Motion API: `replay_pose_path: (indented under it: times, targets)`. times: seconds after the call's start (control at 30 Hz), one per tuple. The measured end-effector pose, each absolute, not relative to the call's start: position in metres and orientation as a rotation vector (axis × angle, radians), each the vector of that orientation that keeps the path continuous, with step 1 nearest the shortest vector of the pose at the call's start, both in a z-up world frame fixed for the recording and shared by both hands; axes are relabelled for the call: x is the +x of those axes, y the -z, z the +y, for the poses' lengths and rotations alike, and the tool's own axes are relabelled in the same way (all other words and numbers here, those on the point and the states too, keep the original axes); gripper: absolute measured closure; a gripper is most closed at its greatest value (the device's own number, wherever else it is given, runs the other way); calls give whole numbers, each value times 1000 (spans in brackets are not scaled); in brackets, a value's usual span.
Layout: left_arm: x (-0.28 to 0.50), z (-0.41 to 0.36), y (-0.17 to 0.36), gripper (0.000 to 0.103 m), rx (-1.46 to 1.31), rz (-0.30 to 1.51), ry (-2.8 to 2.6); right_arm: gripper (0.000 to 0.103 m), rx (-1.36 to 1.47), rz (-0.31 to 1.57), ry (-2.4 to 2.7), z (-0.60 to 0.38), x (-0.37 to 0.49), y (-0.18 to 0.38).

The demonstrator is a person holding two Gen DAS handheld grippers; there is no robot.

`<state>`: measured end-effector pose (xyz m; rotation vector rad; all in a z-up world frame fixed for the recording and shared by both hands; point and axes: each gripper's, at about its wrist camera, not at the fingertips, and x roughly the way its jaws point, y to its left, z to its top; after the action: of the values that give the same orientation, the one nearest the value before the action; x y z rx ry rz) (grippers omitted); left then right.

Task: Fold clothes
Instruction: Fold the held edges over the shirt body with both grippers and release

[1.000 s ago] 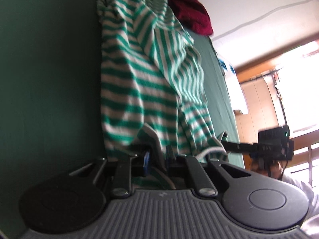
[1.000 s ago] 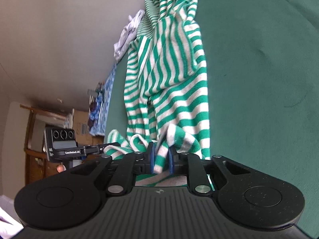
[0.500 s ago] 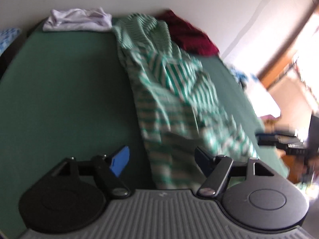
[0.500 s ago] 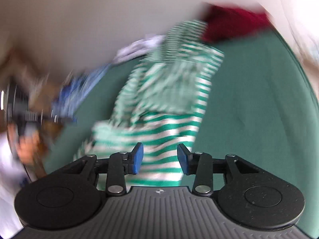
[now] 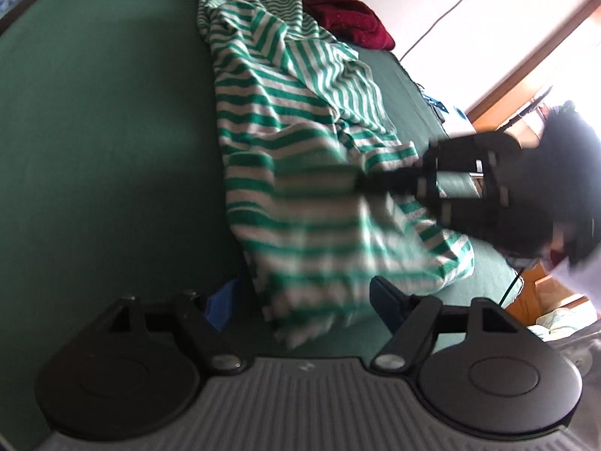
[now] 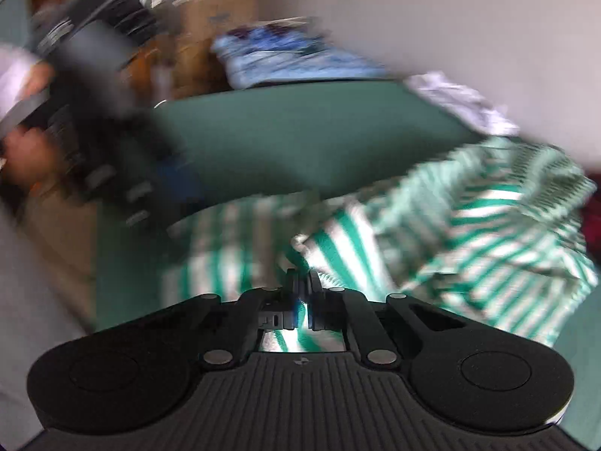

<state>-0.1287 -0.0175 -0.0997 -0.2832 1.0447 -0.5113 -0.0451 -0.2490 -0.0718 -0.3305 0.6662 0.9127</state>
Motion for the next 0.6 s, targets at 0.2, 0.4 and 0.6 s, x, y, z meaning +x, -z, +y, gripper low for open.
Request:
replay_pose_path:
  times: [0.2, 0.4, 0.6]
  targets:
    - [-125, -38, 102, 27, -217, 1020, 551, 94, -162, 793, -790, -271, -11, 88]
    - [-126, -35, 87, 21, -170, 976, 587, 61, 12, 736, -702, -309, -37, 70]
    - [-111, -47, 103, 60, -168, 1050, 633, 60, 121, 880, -498, -373, -69, 75]
